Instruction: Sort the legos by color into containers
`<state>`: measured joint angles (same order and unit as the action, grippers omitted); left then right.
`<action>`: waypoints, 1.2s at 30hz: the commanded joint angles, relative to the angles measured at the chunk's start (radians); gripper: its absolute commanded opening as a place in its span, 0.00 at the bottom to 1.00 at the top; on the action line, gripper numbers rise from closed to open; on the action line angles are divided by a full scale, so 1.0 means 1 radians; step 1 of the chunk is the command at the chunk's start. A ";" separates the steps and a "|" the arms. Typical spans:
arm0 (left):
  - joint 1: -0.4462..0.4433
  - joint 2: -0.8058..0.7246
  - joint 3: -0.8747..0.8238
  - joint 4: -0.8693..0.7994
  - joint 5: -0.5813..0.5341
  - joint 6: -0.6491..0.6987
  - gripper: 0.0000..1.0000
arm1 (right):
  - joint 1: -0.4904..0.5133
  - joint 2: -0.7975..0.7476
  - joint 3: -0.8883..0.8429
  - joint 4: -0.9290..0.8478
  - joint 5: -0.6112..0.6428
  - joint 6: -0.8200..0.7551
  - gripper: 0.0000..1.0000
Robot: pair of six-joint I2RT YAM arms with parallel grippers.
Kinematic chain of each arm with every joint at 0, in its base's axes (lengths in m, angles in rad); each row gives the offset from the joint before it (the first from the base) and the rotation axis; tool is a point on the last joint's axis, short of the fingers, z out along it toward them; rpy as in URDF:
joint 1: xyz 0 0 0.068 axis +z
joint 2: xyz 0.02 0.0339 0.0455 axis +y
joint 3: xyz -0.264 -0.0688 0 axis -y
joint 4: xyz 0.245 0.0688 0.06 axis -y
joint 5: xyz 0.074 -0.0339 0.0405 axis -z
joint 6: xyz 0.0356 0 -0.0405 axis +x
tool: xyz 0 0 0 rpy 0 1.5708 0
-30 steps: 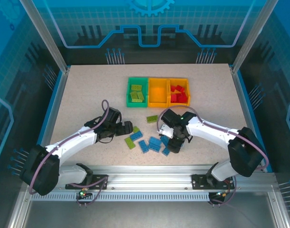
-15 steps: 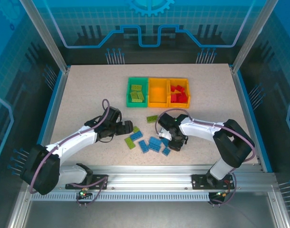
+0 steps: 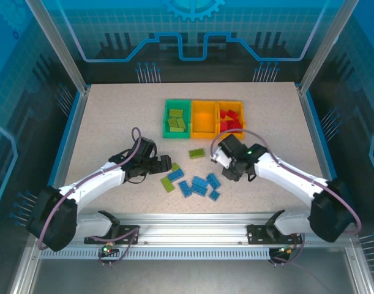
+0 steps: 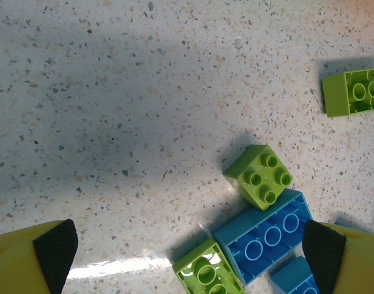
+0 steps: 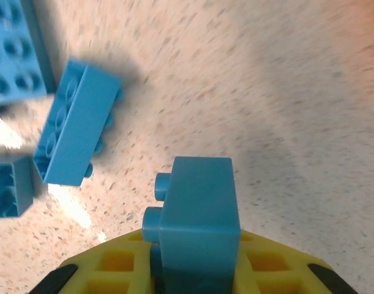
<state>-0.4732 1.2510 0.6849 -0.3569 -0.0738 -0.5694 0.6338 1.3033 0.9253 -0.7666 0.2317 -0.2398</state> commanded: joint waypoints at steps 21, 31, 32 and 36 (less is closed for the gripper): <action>-0.015 0.112 0.129 -0.059 0.029 -0.011 0.99 | -0.215 0.856 1.058 -0.185 -0.329 0.638 0.20; -0.060 0.240 0.302 -0.142 0.000 -0.004 0.99 | -0.237 1.038 1.286 -0.267 -0.241 0.690 0.36; -0.071 0.259 0.327 -0.154 -0.005 -0.001 0.99 | -0.237 1.048 1.287 -0.267 -0.238 0.686 0.36; -0.126 0.361 0.449 -0.200 -0.013 0.015 0.99 | -0.238 1.061 1.280 -0.266 -0.230 0.673 0.38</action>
<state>-0.5648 1.5589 1.0584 -0.4927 -0.0719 -0.5735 0.4065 2.3314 2.1860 -0.9848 -0.0200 0.4271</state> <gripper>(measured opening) 0.987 0.378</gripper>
